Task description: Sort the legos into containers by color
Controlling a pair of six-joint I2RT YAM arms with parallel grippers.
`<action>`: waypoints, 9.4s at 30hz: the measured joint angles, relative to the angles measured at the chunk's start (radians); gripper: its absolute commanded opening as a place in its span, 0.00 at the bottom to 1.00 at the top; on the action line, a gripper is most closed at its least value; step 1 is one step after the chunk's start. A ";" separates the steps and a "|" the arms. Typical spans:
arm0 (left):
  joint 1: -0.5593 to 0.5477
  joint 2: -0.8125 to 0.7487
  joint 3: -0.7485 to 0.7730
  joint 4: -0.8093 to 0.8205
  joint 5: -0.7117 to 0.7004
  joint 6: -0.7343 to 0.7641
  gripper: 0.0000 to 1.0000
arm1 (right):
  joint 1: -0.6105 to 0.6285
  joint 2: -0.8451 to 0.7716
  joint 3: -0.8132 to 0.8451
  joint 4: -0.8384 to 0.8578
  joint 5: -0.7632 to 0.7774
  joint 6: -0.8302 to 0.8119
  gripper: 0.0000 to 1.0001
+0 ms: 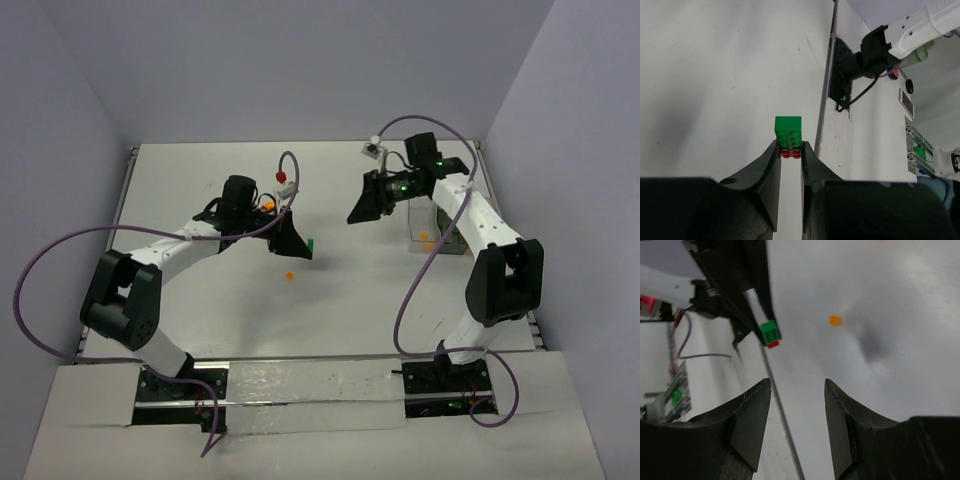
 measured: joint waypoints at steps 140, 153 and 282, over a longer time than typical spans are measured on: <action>0.201 0.061 -0.056 0.362 0.014 -1.307 0.00 | 0.427 0.048 0.097 0.230 0.446 0.275 0.59; 0.202 0.051 -0.088 0.421 -0.002 -1.353 0.03 | 0.427 0.082 0.113 0.250 0.473 0.298 0.46; 0.547 -0.046 0.271 -0.353 -0.449 -0.126 0.94 | 0.675 0.343 0.054 0.206 0.849 0.103 0.57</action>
